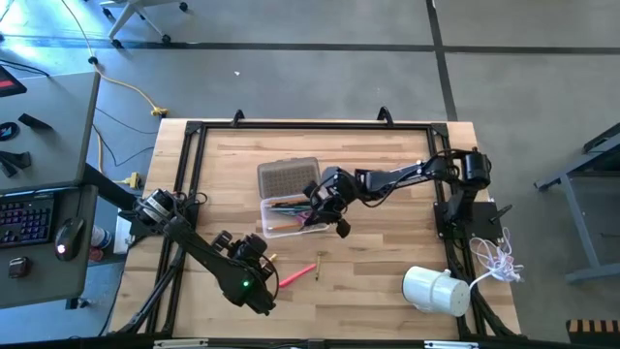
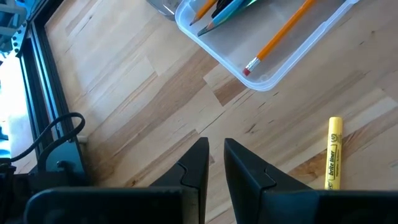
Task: Pick & place school supplies into a supply box
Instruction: Put the dark green crayon into the gray supply box, then put the green crayon into the gray supply box, then put the pink pen into the gray supply box
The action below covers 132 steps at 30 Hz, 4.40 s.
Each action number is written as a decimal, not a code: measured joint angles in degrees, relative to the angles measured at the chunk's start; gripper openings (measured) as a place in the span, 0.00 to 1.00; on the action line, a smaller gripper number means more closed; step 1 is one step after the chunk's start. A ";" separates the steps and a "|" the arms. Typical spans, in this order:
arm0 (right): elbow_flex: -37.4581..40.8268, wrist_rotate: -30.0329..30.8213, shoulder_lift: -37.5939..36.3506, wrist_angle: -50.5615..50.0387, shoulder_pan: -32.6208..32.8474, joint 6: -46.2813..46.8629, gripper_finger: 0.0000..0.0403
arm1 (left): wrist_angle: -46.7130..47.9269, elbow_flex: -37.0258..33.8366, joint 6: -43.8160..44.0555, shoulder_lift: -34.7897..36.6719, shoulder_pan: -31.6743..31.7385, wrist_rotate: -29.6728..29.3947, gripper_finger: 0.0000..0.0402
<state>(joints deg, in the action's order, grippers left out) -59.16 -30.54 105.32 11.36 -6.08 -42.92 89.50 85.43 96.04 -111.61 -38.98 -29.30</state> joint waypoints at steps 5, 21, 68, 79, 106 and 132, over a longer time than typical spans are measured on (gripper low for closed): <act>-0.02 5.04 0.00 1.39 0.13 -0.71 0.04 | -0.01 0.00 0.01 0.00 0.00 -0.53 0.22; -0.07 16.97 4.27 4.16 0.13 18.04 0.08 | -0.71 0.02 0.11 0.00 0.00 -1.33 0.22; -0.28 6.43 12.28 -5.36 15.44 11.09 0.23 | 0.02 0.02 -0.42 0.00 0.04 -3.30 0.22; -0.03 6.09 10.14 -6.46 15.66 18.05 0.07 | 0.13 0.02 -0.42 0.00 0.04 -3.28 0.22; 0.07 19.48 4.73 6.44 1.83 21.35 0.12 | 0.51 0.02 -0.40 0.02 0.04 -3.30 0.22; -1.07 45.55 7.55 17.15 24.82 45.54 0.41 | 0.51 0.02 -0.21 0.02 0.57 -4.55 0.22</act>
<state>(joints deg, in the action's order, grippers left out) -60.23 15.02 112.87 28.51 18.74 2.62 90.02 85.45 95.83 -111.59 -38.41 -33.85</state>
